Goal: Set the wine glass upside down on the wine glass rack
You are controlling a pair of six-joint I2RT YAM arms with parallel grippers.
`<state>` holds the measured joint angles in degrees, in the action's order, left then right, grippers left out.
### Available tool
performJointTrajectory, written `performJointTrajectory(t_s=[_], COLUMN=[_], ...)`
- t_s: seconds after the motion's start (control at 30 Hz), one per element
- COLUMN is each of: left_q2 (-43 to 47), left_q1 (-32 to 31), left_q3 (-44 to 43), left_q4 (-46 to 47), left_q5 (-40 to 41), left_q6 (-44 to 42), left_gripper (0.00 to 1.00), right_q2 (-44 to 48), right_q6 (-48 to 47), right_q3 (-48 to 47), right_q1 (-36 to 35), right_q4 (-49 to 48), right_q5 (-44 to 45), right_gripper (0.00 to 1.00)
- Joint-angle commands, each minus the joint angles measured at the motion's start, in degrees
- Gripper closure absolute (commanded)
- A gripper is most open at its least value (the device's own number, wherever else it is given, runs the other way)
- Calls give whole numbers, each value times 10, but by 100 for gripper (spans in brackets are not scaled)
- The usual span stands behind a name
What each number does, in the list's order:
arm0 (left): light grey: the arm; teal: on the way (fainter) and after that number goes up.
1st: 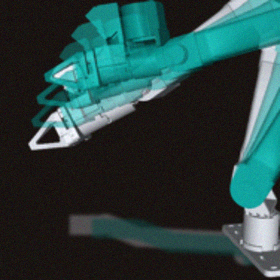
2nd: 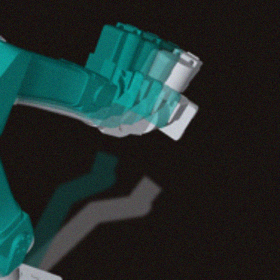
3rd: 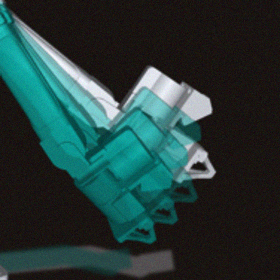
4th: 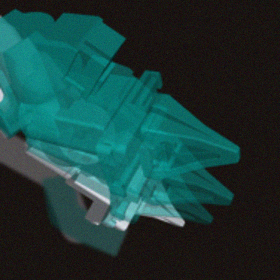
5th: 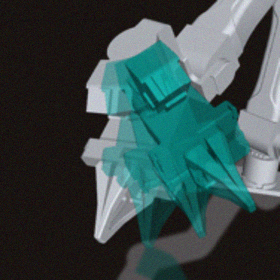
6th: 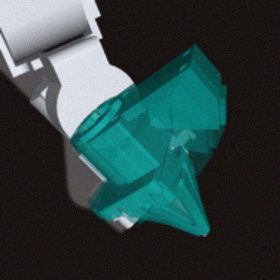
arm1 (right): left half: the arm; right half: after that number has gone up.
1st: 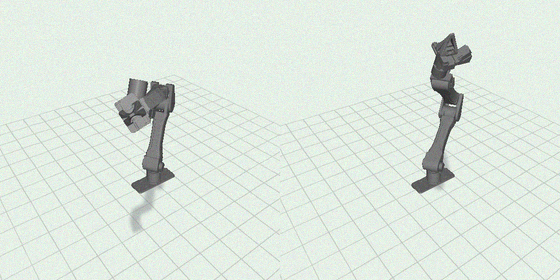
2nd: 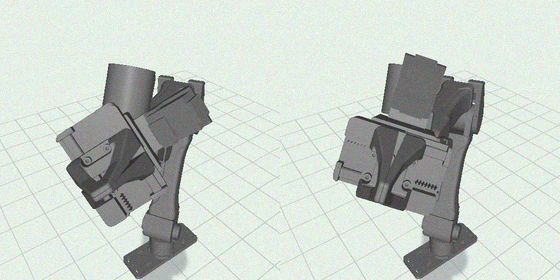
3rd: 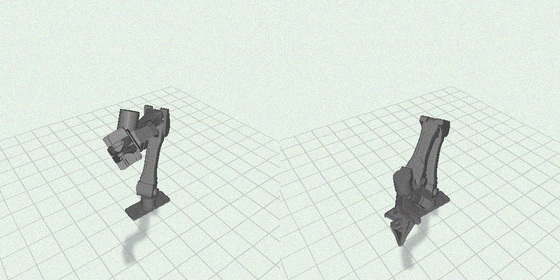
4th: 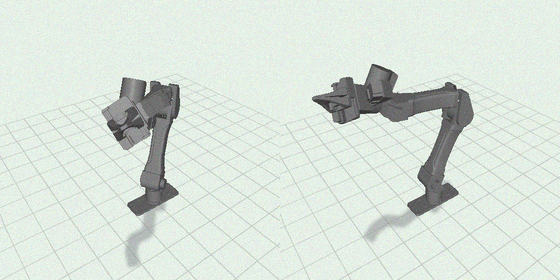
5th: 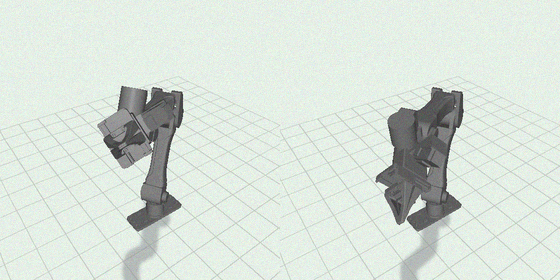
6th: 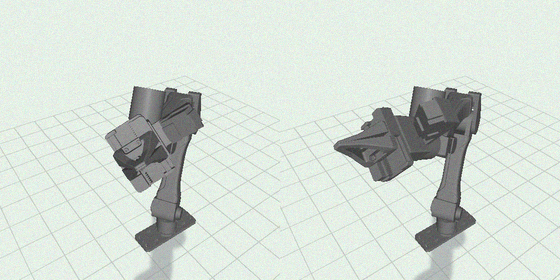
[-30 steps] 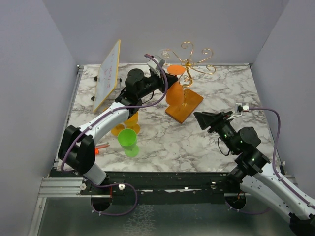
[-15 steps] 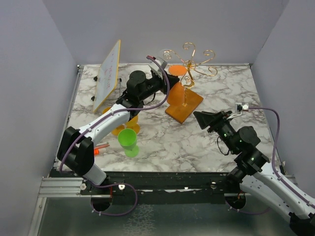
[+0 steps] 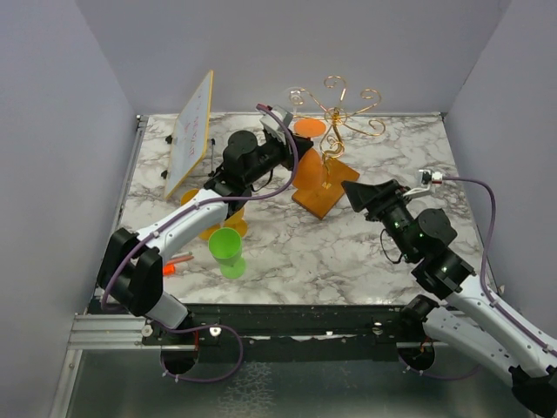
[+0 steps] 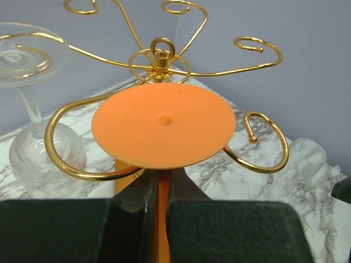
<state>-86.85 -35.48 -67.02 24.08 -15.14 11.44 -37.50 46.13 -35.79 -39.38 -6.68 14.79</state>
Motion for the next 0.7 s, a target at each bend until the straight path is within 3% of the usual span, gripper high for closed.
performJointTrajectory(t_s=[0.0,0.17,0.37,0.67], left_q2=[29,31,20,17], left_q1=[2,2,1,-2], left_q3=[13,12,1,7], left_q4=[17,21,22,23], left_q5=[48,66,5,-10], left_q6=[2,2,-4,-4], left_gripper=[100,100,100,100], right_q2=[-8,-24,-42,-104], right_q6=[33,38,76,128], right_q3=[-27,-50,-67,-156], right_q1=[-3,-3,-3,-3], right_q4=[16,23,47,155], right_q5=[47,51,75,200], right_gripper=[30,29,28,12])
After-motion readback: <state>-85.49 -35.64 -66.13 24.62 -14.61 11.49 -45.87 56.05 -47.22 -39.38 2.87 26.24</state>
